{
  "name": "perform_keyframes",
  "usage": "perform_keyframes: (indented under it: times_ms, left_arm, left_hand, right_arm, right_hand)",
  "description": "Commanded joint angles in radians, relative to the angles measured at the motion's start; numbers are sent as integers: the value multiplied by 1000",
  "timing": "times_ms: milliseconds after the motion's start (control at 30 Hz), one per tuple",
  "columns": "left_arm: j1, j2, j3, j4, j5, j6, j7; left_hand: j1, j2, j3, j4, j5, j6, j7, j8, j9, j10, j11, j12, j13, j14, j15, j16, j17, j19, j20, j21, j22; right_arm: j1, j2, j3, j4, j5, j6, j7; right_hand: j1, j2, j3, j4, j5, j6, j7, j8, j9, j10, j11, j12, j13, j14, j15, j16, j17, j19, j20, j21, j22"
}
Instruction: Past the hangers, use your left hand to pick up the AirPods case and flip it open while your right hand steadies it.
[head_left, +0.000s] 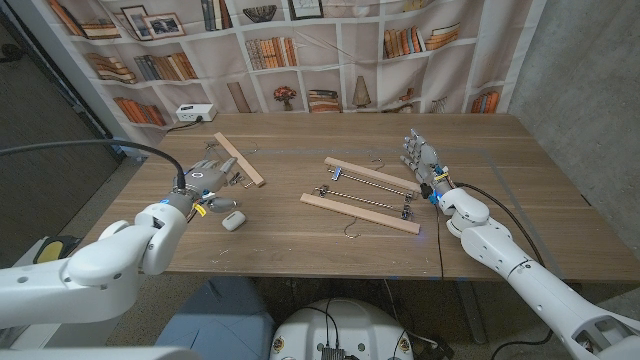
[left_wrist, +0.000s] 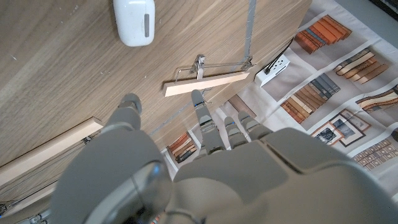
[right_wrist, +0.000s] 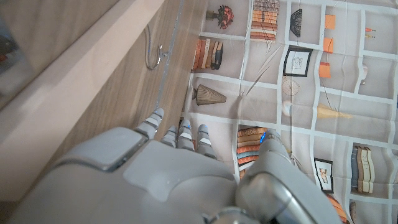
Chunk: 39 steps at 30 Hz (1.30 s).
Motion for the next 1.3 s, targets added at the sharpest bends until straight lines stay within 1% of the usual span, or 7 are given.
perform_keyframes:
  times_ms: [33,233,367,533,900,1233,1300]
  left_arm:
    - [-24,-15,44,-1,29,19,-17]
    - [-74,-63,116,15,170,31,-117]
    - [-85,-93,133,30,210,35,-144]
    - [-118,-146,190,57,338,38,-230]
    - [-103,-187,171,83,353,8,-261]
    - [-108,-226,179,103,421,-13,-317]
    - [-106,-230,175,104,428,-18,-325]
  left_hand:
    - [-12,1,4,6,-2,10,0,-4,1,7,6,1,5,4,5,4,1,3,8,0,0]
    - [-14,2,5,6,-4,11,0,-5,1,11,2,1,6,7,6,4,1,4,9,0,0]
    - [-14,3,5,6,-5,9,2,-6,1,10,1,1,7,9,5,4,1,4,10,0,0]
    - [-19,1,4,7,-7,3,0,-9,1,13,-8,1,8,13,4,5,1,3,12,0,0]
    - [-25,-1,3,8,-10,5,-2,-9,1,5,-9,-4,9,13,4,4,2,4,11,0,0]
    - [-28,0,5,8,-12,-15,-2,-17,1,2,-12,-7,11,14,2,3,2,4,10,0,1]
    - [-29,1,5,8,-12,-14,0,-16,1,6,-19,-6,11,13,2,3,2,3,10,0,1]
  right_arm:
    - [8,3,-2,17,1,3,9]
    - [16,7,-5,28,2,6,18]
    - [18,7,-4,34,3,6,20]
    - [19,8,-1,41,8,9,25]
    - [22,6,2,55,12,8,33]
    - [39,19,-1,91,17,16,53]
    - [44,21,-3,97,16,16,55]
  right_hand:
    - [13,5,7,-2,-3,1,-3,-1,5,-2,7,3,3,-5,0,4,1,-7,-1,5,2]
    - [13,5,7,-2,-3,1,-4,-1,5,-1,5,3,3,-5,0,4,1,-7,0,5,2]
    - [13,5,7,-2,-3,1,-3,-1,5,-1,6,3,3,-6,0,4,1,-7,0,5,2]
    - [13,5,6,-2,-4,1,-3,-1,5,-2,5,3,3,-5,1,4,1,-7,0,5,2]
    - [13,5,6,-2,-4,2,-4,-1,5,-2,5,3,3,-6,0,4,2,-8,0,5,2]
    - [13,5,5,-1,-4,1,-3,-2,5,-2,6,3,3,-6,1,4,2,-8,0,5,2]
    - [13,5,5,-1,-4,1,-3,-2,5,-2,5,3,3,-6,1,4,2,-8,0,5,2]
